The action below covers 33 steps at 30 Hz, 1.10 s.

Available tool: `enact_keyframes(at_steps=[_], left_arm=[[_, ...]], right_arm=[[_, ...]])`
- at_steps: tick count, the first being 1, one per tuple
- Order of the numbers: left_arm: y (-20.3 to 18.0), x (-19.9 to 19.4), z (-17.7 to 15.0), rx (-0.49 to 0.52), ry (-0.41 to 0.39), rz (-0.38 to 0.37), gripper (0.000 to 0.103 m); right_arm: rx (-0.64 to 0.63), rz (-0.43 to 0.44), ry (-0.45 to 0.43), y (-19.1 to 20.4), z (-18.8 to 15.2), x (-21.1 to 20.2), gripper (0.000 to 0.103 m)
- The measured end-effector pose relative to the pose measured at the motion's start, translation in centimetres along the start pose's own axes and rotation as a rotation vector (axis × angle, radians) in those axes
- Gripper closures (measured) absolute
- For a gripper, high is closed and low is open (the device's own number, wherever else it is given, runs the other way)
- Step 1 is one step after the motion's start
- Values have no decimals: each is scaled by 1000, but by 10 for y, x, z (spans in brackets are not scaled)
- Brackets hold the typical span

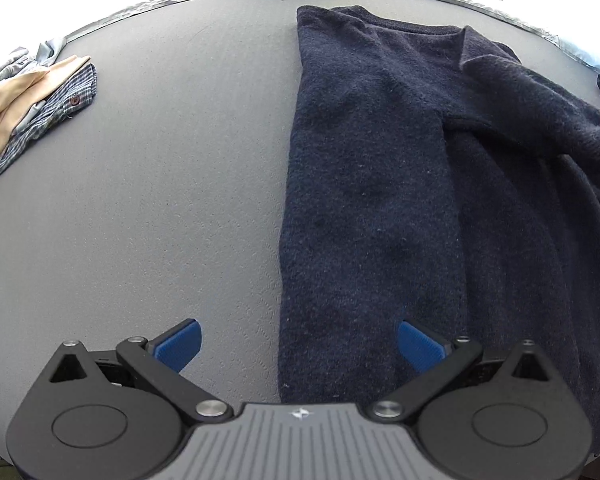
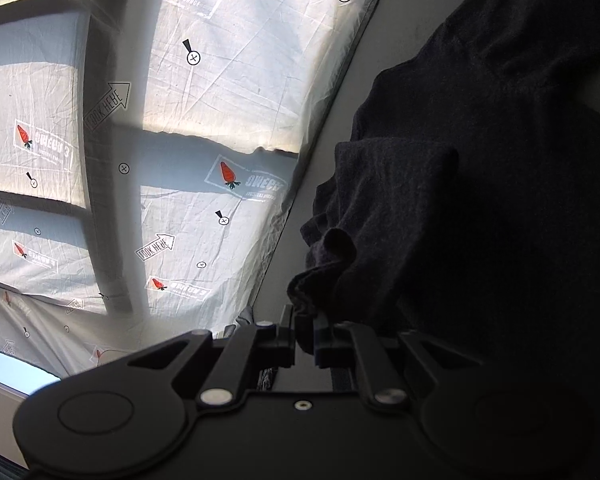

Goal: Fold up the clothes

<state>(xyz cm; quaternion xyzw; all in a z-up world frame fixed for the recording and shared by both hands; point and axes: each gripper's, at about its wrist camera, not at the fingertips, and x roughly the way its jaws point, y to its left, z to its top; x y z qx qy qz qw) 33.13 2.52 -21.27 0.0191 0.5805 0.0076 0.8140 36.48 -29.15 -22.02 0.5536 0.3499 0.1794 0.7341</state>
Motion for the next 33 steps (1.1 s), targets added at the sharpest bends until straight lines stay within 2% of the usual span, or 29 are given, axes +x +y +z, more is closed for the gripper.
enact_keyframes(at_steps=[9,13,21,25,28,33], left_arm=[[7,-2,-14,31,9,-22,0],[10,-3,-20,52,13,-35,0],[21,-3,-32,68,23,-44,0],[25,-3,-36,76,32,-51,0],[27,-2,-38,84,39,-58,0],[29,-1,-39,100,48,-59,0]], right_arm=[[-77,-66,103,10,-48,8,95],[-73,-88,120,7,-61,6,95],[-149,-168,145,10,-85,5,95],[-210,-252,157,12,-97,7,94],[-222,-309,167,8,-103,4,91],[-183,-311,164,2,-110,-9,80]])
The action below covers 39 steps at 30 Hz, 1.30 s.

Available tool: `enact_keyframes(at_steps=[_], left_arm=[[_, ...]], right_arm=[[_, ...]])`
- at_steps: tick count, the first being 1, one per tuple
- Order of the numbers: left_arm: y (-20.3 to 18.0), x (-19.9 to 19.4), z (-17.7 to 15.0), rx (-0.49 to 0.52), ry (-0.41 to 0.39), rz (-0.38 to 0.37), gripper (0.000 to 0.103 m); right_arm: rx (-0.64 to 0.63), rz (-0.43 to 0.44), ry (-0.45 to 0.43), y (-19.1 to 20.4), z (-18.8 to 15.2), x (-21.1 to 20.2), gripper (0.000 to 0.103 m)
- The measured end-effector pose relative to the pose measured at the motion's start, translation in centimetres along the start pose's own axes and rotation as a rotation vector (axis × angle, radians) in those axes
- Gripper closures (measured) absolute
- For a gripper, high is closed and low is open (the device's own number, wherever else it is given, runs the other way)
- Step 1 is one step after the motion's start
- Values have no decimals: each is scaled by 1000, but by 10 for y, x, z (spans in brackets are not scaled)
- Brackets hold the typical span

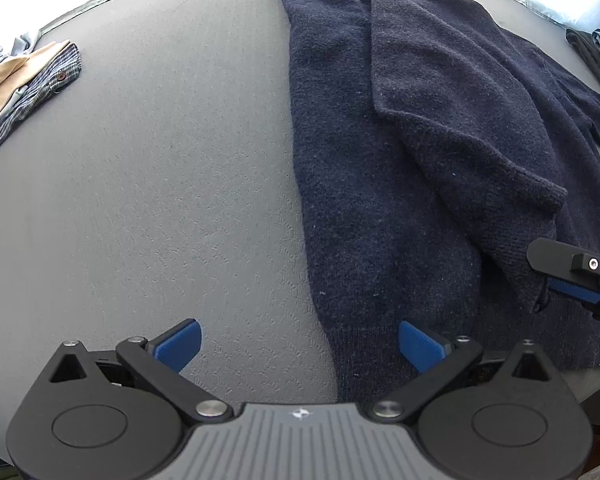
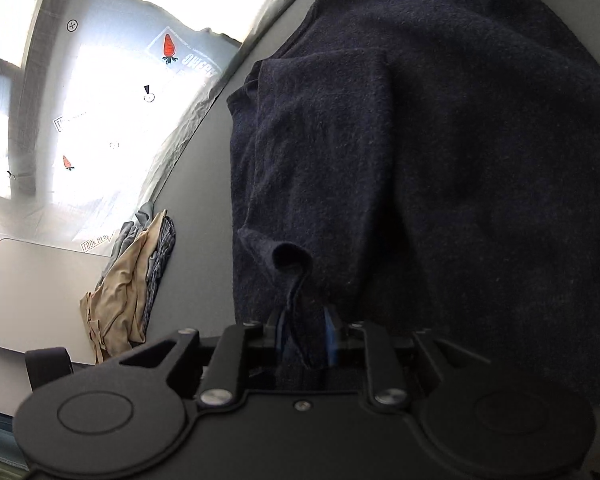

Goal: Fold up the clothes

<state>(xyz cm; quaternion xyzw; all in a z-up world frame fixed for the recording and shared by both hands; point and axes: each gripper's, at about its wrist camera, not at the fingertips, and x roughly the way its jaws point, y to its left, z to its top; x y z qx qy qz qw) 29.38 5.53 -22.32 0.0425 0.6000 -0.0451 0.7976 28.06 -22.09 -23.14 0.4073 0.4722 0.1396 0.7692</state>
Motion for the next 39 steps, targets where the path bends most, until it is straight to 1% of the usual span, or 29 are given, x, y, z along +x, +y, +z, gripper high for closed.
enact_keyframes(at_steps=[2,7,11,13,15,17,19,21,25,27,29,32,36,39], left_arm=[[1,1,0,4,3,-1,0],[0,1,-2,19,9,-3,0],[1,-3,-3,34,3,-1,0],[3,-5,-4,39,-3,0,0],[6,-7,-5,42,-8,2,0],[10,-10,-6,37,-14,5,0],[13,-12,-6,30,-20,16,0],[17,-14,-6,19,-24,32,0],[24,-14,-4,-17,-25,52,0],[24,-16,-4,-28,-27,52,0],[23,-18,-2,-34,-40,49,0],[19,-24,3,-54,-92,18,0],[11,-42,15,-117,-215,-85,0],[-7,-52,27,-114,-303,-123,0]], right_arm=[[5,31,-20,0,-2,-8,79],[66,174,-85,-1,-2,-24,75],[127,214,-139,-8,-2,-30,75],[190,212,-167,-13,-1,-30,76],[239,174,-179,-20,1,-28,77],[268,141,-160,-23,1,-20,79],[256,122,-121,-21,1,-10,80],[229,100,-59,-15,0,3,80],[111,25,58,6,-2,31,80],[80,16,80,11,-3,34,80],[83,23,80,12,-1,33,80],[93,43,54,5,7,20,80],[91,41,18,-3,18,-1,80],[75,23,-27,-9,31,-18,79]])
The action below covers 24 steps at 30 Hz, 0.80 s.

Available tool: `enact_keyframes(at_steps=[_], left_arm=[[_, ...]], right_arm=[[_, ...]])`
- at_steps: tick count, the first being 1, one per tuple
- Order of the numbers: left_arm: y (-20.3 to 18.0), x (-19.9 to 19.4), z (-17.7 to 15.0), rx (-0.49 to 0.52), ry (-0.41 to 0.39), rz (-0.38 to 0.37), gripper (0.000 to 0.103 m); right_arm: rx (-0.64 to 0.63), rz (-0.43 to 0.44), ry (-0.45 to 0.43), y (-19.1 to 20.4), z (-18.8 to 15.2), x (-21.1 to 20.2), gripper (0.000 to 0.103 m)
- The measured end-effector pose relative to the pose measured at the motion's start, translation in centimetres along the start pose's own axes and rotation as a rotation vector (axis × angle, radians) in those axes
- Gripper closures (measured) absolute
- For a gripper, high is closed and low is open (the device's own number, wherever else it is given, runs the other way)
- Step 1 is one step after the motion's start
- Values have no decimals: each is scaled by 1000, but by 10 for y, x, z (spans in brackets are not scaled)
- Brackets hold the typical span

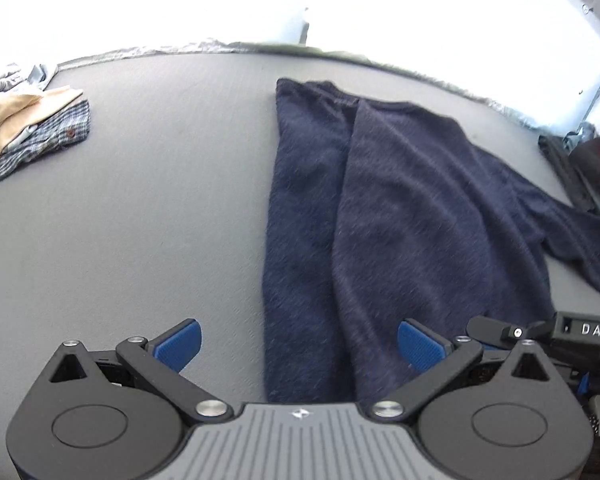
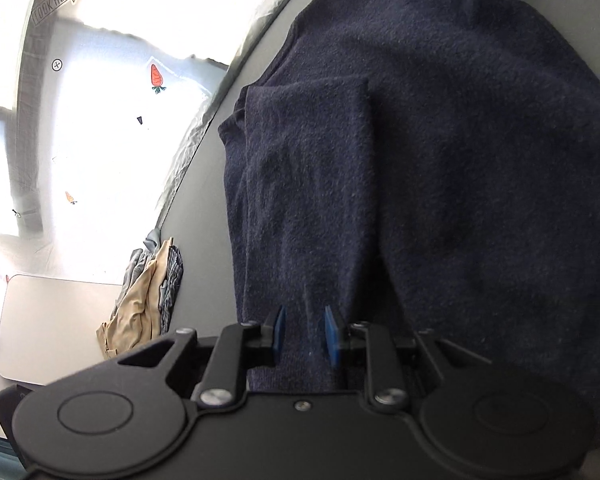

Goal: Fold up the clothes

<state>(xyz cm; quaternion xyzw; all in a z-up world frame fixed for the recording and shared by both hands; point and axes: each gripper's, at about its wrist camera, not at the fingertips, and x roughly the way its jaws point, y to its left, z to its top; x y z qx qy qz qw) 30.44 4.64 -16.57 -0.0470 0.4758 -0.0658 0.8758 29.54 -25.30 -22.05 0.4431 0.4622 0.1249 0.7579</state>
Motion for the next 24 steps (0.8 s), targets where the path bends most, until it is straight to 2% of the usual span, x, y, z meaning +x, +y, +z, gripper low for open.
enact_keyframes(at_steps=[4,11,17,21,24], left_arm=[[-31,9,12,34,-23,-38,0],[-69,41,26,46,12,-2,0],[-91,74,40,49,43,65,0],[-95,95,47,44,64,101,0],[-96,110,52,64,86,149,0]], right_arm=[[25,-22,-81,-14,30,-16,77],[65,-84,-194,-51,74,-56,73],[42,-211,-313,-83,121,-91,70],[103,-239,-384,-117,150,-115,70],[123,-308,-456,-133,171,-128,70]])
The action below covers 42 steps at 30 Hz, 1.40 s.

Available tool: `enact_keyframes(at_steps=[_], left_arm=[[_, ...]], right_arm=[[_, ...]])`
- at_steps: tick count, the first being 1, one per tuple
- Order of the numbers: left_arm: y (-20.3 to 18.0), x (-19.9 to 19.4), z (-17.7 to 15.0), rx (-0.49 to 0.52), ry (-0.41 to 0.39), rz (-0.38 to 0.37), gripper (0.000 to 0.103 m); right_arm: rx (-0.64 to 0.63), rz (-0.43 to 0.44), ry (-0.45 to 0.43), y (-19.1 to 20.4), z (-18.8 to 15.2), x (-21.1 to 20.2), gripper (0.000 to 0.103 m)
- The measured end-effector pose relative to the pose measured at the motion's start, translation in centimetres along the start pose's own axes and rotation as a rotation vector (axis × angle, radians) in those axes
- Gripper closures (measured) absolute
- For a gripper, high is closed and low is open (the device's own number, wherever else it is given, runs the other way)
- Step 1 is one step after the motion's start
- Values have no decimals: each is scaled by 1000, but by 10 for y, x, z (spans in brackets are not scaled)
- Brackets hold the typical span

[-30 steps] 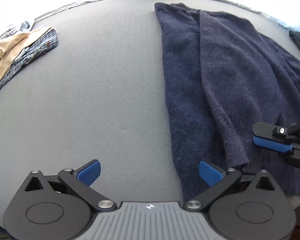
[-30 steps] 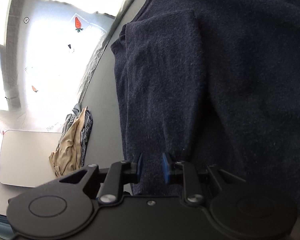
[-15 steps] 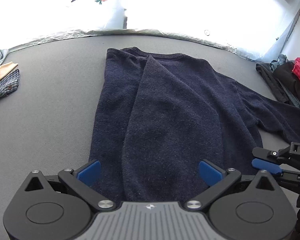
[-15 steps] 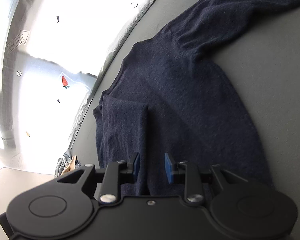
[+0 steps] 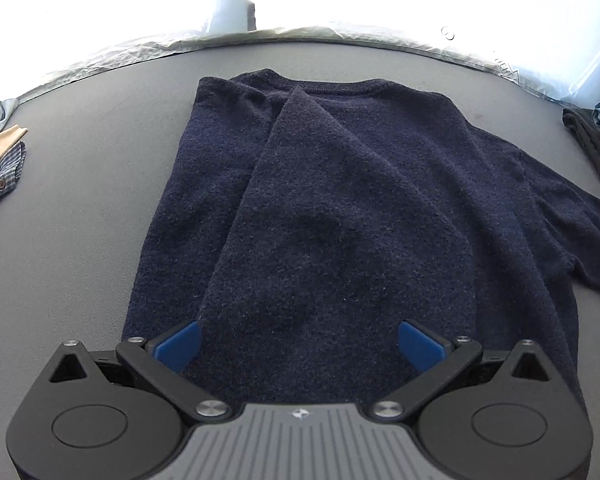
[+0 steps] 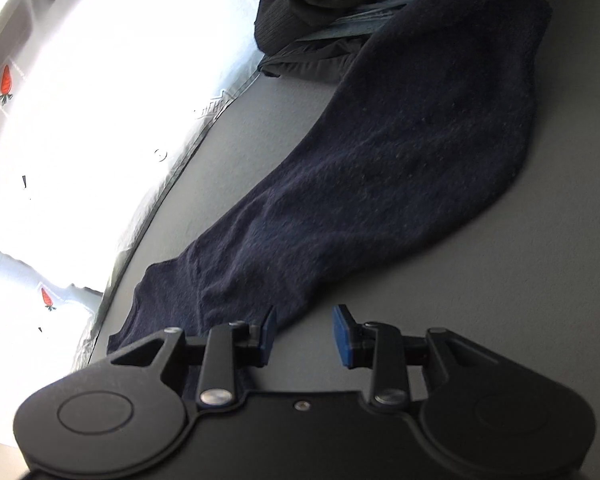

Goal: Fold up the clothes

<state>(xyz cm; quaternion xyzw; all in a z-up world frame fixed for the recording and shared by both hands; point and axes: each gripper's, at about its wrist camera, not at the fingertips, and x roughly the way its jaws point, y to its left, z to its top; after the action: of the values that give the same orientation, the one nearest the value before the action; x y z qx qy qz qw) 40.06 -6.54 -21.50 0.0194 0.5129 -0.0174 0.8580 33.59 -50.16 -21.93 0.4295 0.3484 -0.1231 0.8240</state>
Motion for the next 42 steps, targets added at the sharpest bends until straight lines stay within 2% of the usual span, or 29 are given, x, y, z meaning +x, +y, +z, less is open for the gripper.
enact_keyframes(at_steps=[4,10,12,14,17,22,25,26,29,33,38,41,42], left_arm=[[-3,20,3,-5,70,47,0],[-9,26,5,9,64,64,0],[-7,27,6,1,64,54,0],[-6,27,6,-1,67,50,0],[-7,28,7,-1,70,48,0],[-6,28,6,-4,66,47,0],[-6,28,6,-8,65,45,0],[-6,28,6,-10,65,44,0],[-6,29,7,-13,65,43,0],[-5,29,6,-17,58,41,0],[-4,28,2,-13,35,38,0],[-3,28,2,-12,30,35,0],[-3,28,2,-11,30,35,0]], right_arm=[[1,-128,-119,-13,30,3,69],[-79,-370,-248,-24,60,-5,67],[-88,-423,-264,-29,64,-3,59],[-97,-472,-279,-33,68,0,56],[-78,-477,-270,-42,72,5,56],[-97,-409,-269,-44,72,5,55],[-101,-345,-276,-41,71,2,76],[-103,-324,-275,-39,71,1,87],[-64,-176,-254,-31,72,-1,94],[-82,3,-193,5,62,9,97],[-146,253,-17,78,29,34,98],[-208,433,143,132,-2,50,98],[-230,485,202,148,-13,55,93]])
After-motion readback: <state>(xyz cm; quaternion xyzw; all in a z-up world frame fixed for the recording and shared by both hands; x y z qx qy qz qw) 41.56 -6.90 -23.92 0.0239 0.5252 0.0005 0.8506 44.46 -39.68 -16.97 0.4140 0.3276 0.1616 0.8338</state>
